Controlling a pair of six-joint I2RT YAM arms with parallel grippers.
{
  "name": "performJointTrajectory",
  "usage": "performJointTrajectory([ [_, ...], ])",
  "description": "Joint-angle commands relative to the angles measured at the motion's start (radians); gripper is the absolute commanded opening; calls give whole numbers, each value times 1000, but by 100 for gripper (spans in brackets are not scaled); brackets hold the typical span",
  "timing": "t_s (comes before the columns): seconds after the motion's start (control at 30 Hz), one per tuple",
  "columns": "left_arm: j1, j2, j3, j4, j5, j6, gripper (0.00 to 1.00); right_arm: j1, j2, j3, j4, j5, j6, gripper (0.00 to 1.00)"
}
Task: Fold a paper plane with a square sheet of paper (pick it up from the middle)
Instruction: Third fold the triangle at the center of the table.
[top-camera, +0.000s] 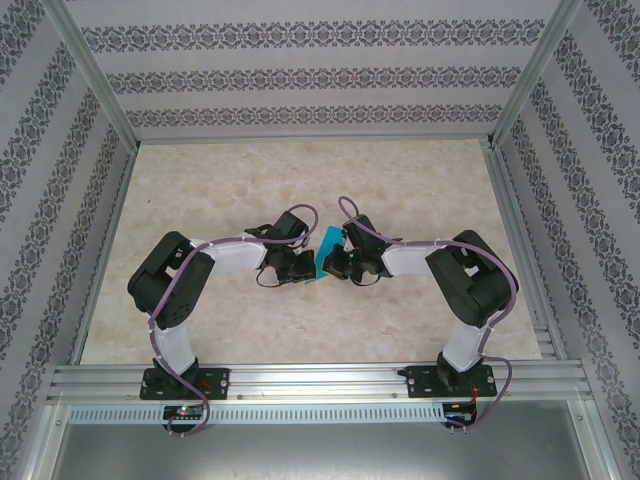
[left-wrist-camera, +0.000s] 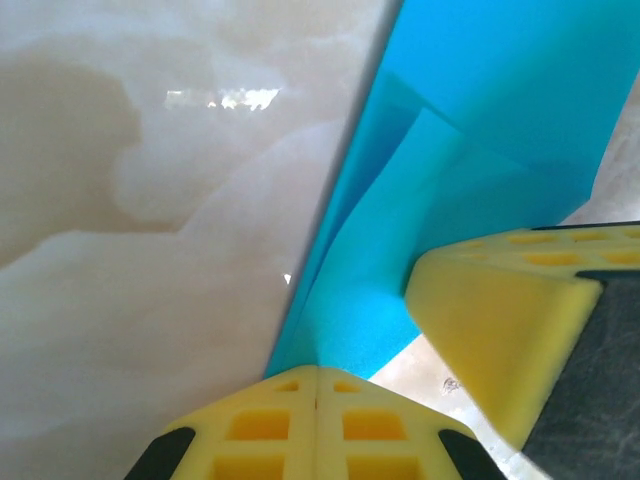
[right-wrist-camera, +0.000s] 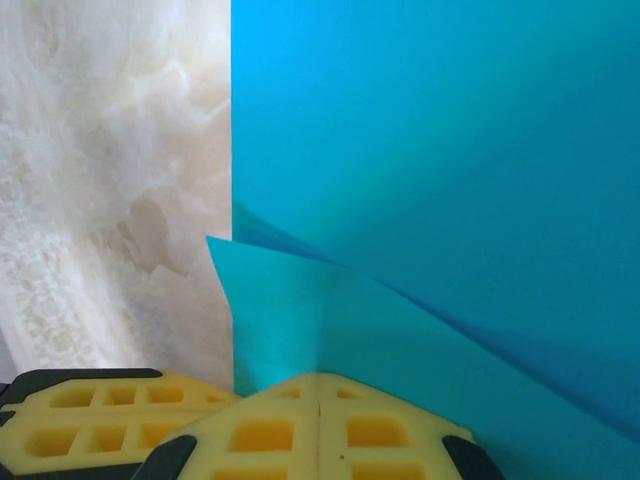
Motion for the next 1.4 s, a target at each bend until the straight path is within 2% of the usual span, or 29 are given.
performJointTrajectory([
  [0.0,-11,33,-19,-88,-73,11,0,-88,-19,-65,-67,121,-35,0],
  [0.23,-11,37,-14,-86,-65,14,0,-180,-80,-115,-76,128,-57,0],
  [0.6,-11,43,2,-89,-55,22,0,-101,-158,-29,-116,104,-72,0],
  [0.87,-11,43,6,-86,-48,21,0,-25,-92,21,-85,85,-46,0],
  [1.13,-11,40,8,-90,-44,23,0,-19,-13,83,-134,66,-62,0],
  [1.37,-11,20,-5,-106,-23,41,0,-29,53,105,-218,103,-64,0],
])
